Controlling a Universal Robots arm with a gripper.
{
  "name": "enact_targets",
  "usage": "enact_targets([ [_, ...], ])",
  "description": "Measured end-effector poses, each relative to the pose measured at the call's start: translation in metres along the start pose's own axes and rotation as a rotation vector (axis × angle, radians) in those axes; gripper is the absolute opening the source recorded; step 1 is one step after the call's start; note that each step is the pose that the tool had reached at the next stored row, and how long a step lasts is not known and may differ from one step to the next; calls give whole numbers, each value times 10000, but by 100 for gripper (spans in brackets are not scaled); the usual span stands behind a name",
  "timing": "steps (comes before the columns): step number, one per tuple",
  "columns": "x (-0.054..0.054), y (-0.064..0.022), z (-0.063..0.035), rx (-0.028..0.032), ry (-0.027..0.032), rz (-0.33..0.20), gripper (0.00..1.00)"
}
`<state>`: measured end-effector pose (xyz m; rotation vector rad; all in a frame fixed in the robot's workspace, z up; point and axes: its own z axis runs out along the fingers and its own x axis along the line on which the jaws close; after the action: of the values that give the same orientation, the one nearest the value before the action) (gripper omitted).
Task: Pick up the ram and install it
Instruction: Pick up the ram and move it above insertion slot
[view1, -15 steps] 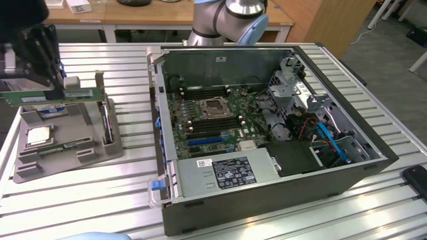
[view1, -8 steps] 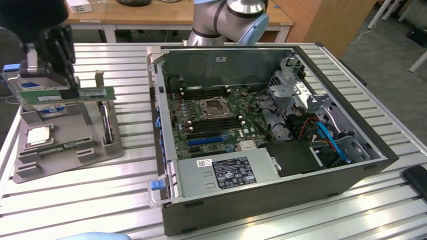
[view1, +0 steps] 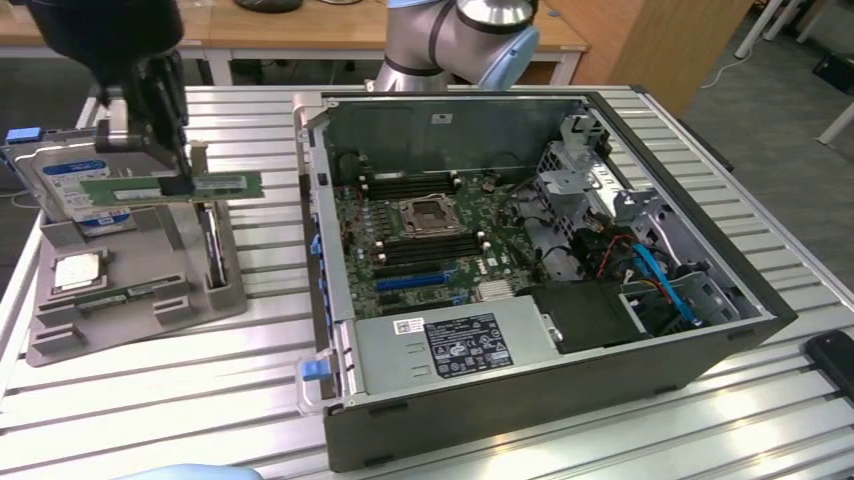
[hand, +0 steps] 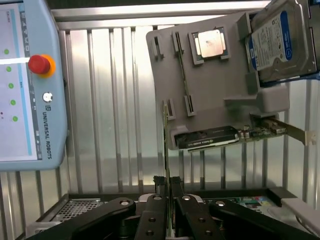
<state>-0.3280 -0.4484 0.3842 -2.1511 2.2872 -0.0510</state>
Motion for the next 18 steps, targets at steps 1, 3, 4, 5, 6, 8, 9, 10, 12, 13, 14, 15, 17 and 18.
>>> enact_targets([
  [1, -3, -36, 1, 0, 0, 1, 13],
  [3, -6, -109, 2, -1, 1, 0, 13],
  [4, -9, -146, 3, 0, 1, 0, 13],
  [5, -11, -184, 4, 0, 0, -1, 13],
  [6, -14, -219, 5, 0, 0, 0, 13],
  [8, -18, -292, 7, 0, 1, 1, 13],
  [9, -20, -331, 7, -1, 1, 0, 13],
  [10, -22, -368, 8, 0, 1, -1, 13],
  [12, -27, -442, 11, 1, 0, 0, 13],
  [13, -29, -479, 11, 0, 0, 0, 13],
  [14, -32, -516, 12, 0, 0, 1, 13],
  [15, -34, -554, 13, -1, 1, 0, 13],
  [17, -39, -633, 15, 1, 0, -1, 13],
  [18, -41, -671, 16, 1, -1, 0, 13],
])
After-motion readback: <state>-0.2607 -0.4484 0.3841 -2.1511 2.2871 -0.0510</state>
